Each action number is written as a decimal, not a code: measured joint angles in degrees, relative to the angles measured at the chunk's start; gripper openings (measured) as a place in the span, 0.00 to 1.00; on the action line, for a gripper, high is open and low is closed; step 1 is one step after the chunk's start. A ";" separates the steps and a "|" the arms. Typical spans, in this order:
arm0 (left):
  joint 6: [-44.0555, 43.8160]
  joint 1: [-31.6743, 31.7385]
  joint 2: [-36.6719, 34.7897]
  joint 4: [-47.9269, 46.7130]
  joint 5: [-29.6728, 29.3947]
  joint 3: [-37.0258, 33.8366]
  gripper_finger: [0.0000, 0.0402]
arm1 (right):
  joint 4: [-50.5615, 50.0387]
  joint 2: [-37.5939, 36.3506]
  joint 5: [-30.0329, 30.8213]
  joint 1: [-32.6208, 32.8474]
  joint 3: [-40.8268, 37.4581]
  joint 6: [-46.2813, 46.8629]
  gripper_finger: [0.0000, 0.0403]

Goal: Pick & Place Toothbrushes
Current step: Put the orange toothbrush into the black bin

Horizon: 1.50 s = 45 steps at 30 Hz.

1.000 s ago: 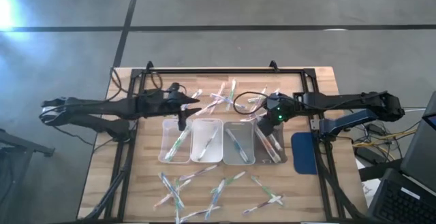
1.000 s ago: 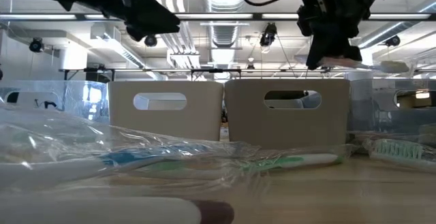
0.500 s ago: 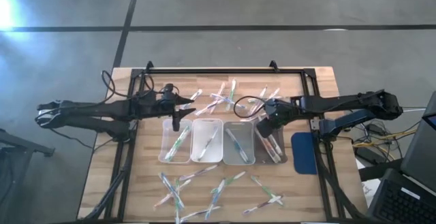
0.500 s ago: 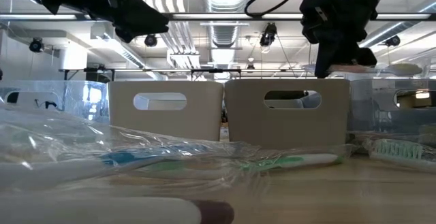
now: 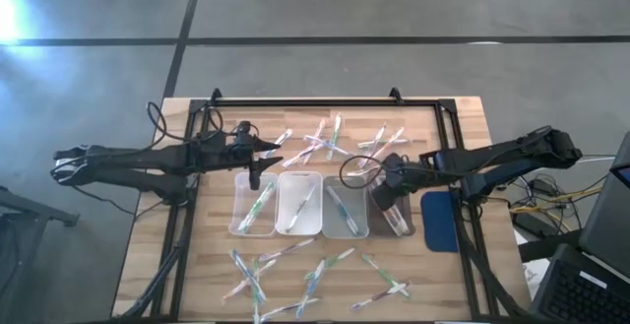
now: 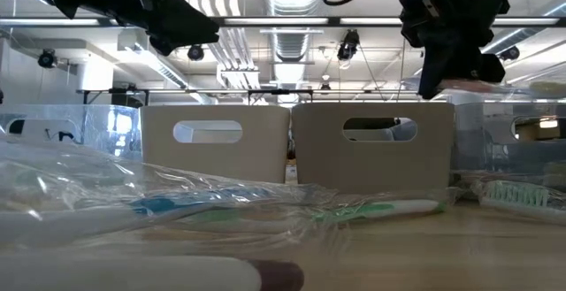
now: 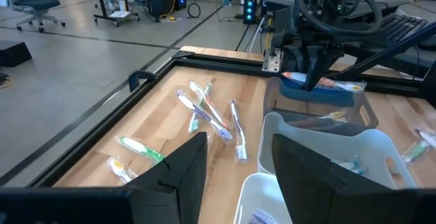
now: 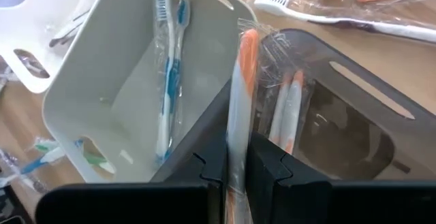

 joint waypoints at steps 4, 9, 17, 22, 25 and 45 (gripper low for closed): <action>-0.55 0.00 0.00 0.06 0.00 -0.10 0.42 | -0.04 -0.02 2.25 1.47 0.00 0.94 0.06; -1.99 0.00 0.00 0.02 0.00 -1.74 0.42 | -0.50 0.01 2.55 1.41 0.00 2.31 0.06; -3.30 0.00 0.02 0.24 0.00 -2.62 0.42 | -3.52 2.28 2.77 1.41 -0.11 2.23 0.06; -3.40 0.00 0.00 0.28 0.00 -2.62 0.42 | -2.45 6.67 2.84 1.39 -0.11 0.05 0.06; -3.43 0.00 0.00 0.31 0.00 -2.62 0.42 | -2.42 9.17 3.56 0.87 0.06 -1.43 0.06; -3.40 0.00 0.00 0.31 0.00 -2.62 0.42 | 1.43 17.12 3.56 0.27 0.13 -2.12 0.06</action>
